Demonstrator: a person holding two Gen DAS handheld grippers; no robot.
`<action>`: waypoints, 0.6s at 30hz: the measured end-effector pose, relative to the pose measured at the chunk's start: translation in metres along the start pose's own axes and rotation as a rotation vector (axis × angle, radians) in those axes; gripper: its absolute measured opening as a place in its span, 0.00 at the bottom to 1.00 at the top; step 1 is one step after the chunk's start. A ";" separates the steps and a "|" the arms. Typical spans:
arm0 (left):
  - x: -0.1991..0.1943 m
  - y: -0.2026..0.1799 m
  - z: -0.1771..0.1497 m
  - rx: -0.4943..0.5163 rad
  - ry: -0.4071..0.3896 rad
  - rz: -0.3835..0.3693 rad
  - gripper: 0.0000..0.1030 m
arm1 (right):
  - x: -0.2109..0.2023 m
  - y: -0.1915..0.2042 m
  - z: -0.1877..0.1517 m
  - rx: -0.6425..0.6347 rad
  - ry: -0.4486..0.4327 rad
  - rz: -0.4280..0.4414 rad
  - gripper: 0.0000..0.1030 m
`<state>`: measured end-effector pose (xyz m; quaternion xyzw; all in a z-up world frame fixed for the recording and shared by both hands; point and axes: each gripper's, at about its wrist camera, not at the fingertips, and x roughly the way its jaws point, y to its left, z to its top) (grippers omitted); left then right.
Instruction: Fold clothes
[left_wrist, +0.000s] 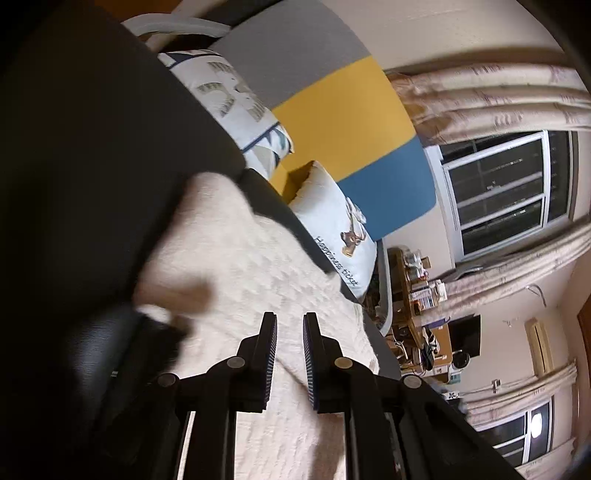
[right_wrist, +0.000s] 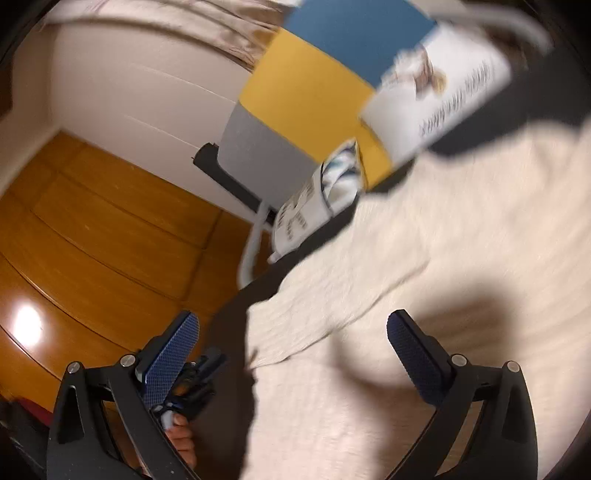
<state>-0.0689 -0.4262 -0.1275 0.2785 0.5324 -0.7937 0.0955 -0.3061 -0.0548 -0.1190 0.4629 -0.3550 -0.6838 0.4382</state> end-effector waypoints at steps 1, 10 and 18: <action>-0.003 0.005 0.002 -0.006 -0.003 0.001 0.12 | 0.007 -0.008 -0.002 0.051 -0.010 -0.001 1.00; -0.010 0.042 0.015 -0.063 -0.006 0.013 0.12 | 0.048 -0.018 0.003 0.179 -0.048 -0.127 0.97; -0.009 0.058 0.018 -0.102 0.006 -0.018 0.13 | 0.076 -0.020 0.013 0.217 -0.051 -0.119 0.66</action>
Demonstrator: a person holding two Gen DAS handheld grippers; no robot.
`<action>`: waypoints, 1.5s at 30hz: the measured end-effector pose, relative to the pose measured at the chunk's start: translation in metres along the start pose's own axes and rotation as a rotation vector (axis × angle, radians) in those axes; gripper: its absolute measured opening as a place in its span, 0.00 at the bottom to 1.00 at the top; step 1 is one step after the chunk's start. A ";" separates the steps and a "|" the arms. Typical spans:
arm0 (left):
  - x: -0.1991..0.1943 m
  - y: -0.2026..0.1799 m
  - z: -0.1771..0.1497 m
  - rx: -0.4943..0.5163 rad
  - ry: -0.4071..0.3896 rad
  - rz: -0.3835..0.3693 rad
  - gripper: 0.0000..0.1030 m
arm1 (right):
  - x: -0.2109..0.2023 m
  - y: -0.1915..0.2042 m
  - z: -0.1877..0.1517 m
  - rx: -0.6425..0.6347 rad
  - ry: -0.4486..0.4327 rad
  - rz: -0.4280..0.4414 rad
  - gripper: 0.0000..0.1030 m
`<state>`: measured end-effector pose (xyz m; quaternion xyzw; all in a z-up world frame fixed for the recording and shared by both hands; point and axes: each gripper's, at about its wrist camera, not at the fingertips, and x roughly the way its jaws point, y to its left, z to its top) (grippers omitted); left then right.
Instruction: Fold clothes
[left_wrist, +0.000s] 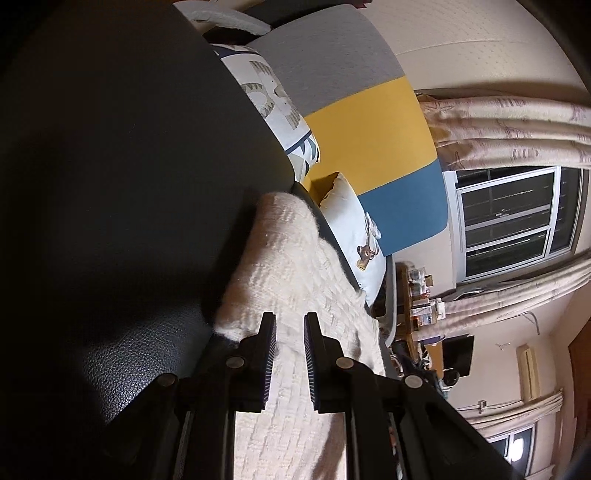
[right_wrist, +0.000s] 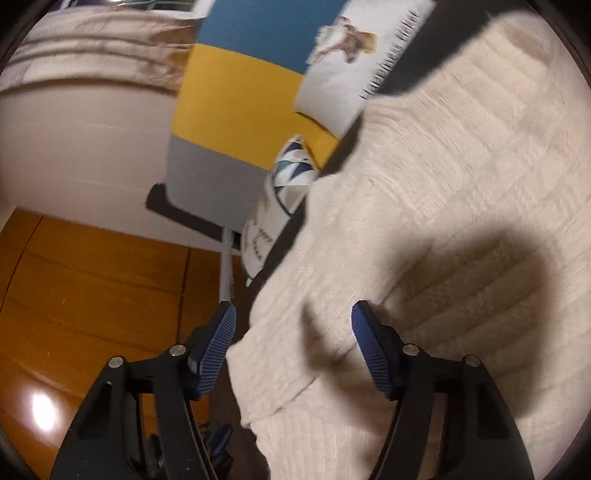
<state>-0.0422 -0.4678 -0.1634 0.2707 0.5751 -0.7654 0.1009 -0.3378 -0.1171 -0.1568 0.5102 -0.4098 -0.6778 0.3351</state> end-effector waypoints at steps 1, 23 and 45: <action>-0.001 0.001 0.000 -0.001 0.000 -0.004 0.13 | 0.002 -0.002 0.001 0.021 -0.006 0.000 0.66; 0.000 0.015 -0.004 -0.099 0.018 -0.041 0.19 | 0.000 0.014 0.004 -0.072 -0.074 -0.107 0.06; 0.053 0.034 -0.010 -0.382 -0.059 0.024 0.22 | -0.025 0.175 0.003 -0.349 0.012 0.095 0.07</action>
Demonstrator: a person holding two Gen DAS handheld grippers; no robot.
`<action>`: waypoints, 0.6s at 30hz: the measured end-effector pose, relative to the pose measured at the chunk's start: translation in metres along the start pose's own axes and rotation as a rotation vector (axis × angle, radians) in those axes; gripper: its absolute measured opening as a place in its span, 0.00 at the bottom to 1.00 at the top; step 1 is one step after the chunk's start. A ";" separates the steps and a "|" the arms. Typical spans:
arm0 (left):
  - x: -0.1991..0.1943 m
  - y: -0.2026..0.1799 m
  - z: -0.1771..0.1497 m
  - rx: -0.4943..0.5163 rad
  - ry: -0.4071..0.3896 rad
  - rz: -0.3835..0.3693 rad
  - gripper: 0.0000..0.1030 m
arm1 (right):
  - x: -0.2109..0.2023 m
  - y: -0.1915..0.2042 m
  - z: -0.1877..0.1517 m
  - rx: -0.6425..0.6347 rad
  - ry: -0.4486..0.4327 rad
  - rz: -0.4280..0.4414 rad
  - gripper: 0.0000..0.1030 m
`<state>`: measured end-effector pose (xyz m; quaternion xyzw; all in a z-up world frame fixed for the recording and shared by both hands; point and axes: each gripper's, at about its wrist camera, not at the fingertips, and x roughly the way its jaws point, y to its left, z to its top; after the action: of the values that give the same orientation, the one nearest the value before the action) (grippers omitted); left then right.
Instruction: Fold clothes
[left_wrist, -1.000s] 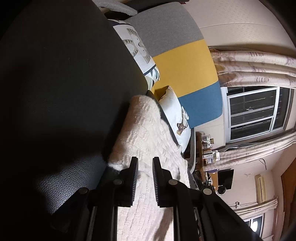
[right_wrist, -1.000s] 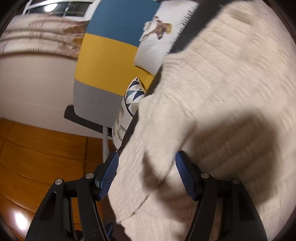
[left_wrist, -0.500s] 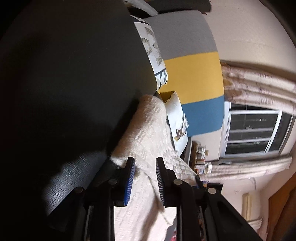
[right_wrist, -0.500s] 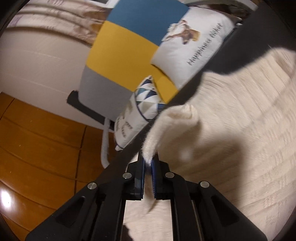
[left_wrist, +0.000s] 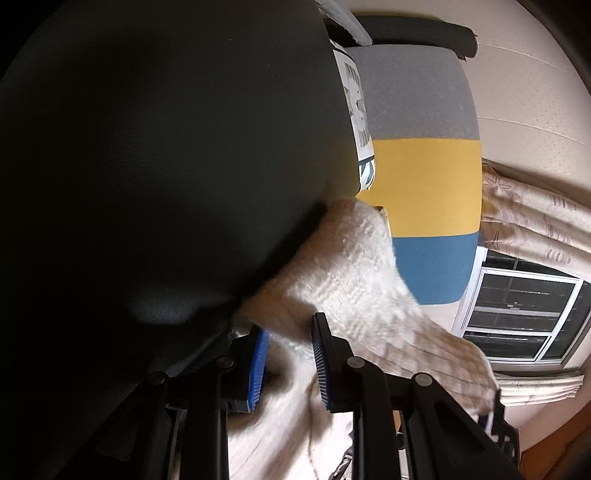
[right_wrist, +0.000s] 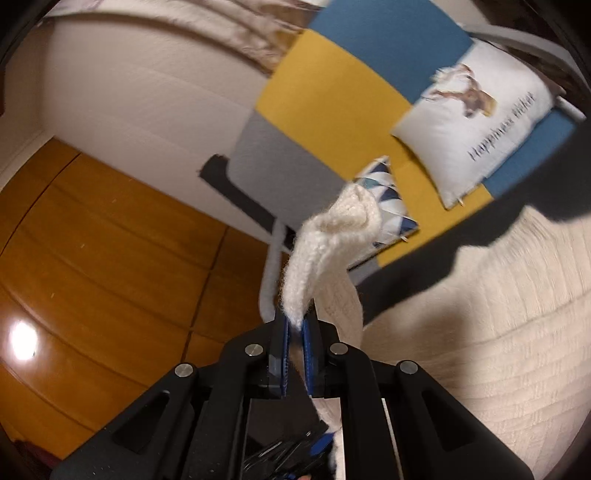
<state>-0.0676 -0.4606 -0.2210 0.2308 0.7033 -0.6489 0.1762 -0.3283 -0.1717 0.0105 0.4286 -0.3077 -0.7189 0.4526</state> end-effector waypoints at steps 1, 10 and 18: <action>0.000 -0.002 0.001 0.005 -0.005 -0.002 0.22 | -0.002 0.005 0.002 -0.016 0.001 0.004 0.07; -0.012 -0.046 -0.020 0.249 -0.050 -0.050 0.06 | -0.043 -0.005 0.010 -0.077 -0.046 -0.046 0.07; 0.006 -0.049 -0.055 0.364 0.025 0.004 0.06 | -0.079 -0.096 -0.019 0.056 -0.062 -0.158 0.07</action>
<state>-0.0966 -0.4077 -0.1779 0.2681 0.5761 -0.7622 0.1240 -0.3307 -0.0623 -0.0508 0.4415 -0.3069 -0.7564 0.3725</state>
